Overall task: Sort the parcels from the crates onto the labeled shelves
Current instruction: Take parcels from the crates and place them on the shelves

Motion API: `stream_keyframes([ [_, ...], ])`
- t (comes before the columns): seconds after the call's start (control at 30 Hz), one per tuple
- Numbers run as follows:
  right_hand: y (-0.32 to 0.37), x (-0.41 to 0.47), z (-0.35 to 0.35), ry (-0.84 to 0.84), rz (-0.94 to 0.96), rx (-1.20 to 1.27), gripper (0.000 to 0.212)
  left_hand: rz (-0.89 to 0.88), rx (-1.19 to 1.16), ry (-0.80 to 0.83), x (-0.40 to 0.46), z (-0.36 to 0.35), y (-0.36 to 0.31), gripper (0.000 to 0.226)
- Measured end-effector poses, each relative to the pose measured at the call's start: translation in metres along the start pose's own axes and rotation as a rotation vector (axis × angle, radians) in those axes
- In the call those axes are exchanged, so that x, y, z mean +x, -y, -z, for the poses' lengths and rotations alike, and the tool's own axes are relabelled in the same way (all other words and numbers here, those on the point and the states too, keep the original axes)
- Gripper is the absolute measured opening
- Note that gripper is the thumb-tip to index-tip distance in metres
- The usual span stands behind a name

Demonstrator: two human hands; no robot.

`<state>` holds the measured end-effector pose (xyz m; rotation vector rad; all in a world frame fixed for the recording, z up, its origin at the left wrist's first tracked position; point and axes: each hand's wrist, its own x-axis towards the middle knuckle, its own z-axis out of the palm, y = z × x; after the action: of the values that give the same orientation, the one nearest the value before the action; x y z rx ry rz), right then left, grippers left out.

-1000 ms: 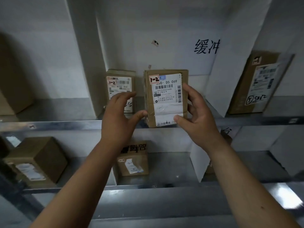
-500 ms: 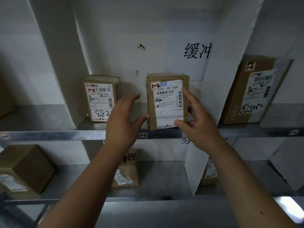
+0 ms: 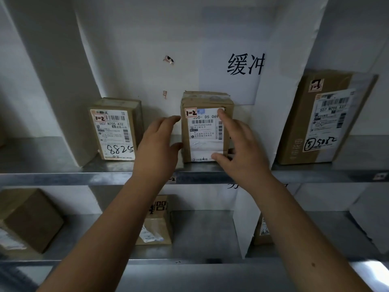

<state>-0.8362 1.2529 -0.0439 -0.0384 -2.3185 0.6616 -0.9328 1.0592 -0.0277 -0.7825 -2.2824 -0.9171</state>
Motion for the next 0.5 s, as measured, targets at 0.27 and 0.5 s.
stream_keyframes([
  [0.27, 0.006, -0.001, -0.002, 0.041, -0.009, -0.040, 0.105, 0.021, 0.003, 0.010, 0.004, -0.001, -0.003, 0.071],
  [0.5, 0.011, -0.013, -0.005, 0.078, -0.002, -0.006, 0.098, 0.030, 0.002, 0.060, -0.004, 0.007, -0.003, 0.075],
])
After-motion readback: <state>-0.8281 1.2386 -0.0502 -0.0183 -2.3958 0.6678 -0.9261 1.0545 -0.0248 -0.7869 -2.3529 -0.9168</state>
